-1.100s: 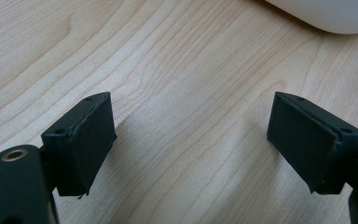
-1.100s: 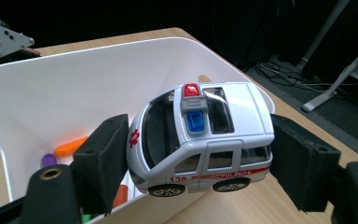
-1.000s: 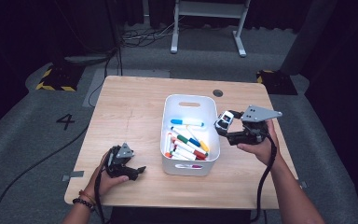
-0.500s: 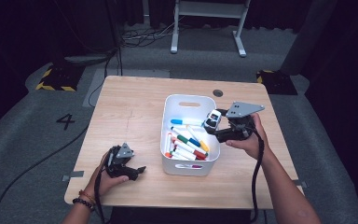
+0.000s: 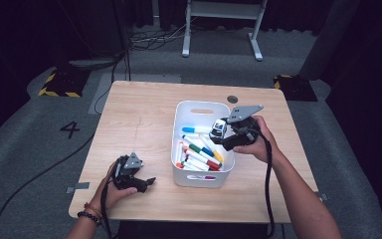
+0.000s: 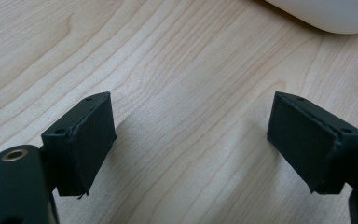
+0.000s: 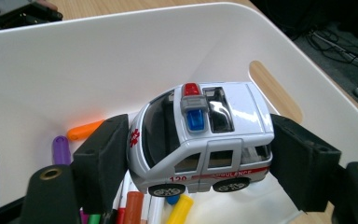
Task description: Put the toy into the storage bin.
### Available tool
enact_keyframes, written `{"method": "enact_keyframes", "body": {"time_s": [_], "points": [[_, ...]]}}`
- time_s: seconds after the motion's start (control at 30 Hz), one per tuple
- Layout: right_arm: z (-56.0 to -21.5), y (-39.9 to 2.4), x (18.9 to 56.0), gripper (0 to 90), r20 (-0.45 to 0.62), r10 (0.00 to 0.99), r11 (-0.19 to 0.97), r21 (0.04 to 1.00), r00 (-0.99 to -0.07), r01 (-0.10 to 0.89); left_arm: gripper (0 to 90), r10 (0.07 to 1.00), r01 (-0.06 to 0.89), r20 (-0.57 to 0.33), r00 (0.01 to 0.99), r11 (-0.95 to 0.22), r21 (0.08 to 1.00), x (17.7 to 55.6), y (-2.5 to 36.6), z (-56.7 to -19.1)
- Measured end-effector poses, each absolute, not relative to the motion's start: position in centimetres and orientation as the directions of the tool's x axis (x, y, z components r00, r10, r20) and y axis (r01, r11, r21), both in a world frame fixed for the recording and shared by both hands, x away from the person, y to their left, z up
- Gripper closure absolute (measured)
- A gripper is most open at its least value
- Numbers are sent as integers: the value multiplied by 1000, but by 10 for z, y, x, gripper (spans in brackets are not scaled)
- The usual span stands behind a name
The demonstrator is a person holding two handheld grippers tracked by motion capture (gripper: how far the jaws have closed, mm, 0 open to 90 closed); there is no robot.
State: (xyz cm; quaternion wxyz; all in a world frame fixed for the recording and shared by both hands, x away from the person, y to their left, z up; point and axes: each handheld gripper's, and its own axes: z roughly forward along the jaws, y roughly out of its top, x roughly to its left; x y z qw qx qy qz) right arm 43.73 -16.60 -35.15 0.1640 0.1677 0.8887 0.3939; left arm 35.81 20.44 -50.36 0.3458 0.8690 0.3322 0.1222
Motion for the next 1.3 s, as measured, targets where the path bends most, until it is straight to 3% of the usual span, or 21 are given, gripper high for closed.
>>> {"method": "enact_keyframes", "body": {"time_s": [0.2, 0.77, 1.3], "points": [[-355, -157, 445, 254, -130, 384, 669, 722, -914, 179, 153, 662, 493, -18, 749, -540, 682, 358, 204, -504], [-370, -147, 438, 253, -142, 245, 852, 503, -959, 143, 153, 663, 494, -20, 748, -537, 684, 358, 204, -504], [-370, -149, 431, 251, -168, 250, 880, 450, -954, 151, 153, 662, 493, -19, 749, -539, 683, 358, 204, -504]]}}
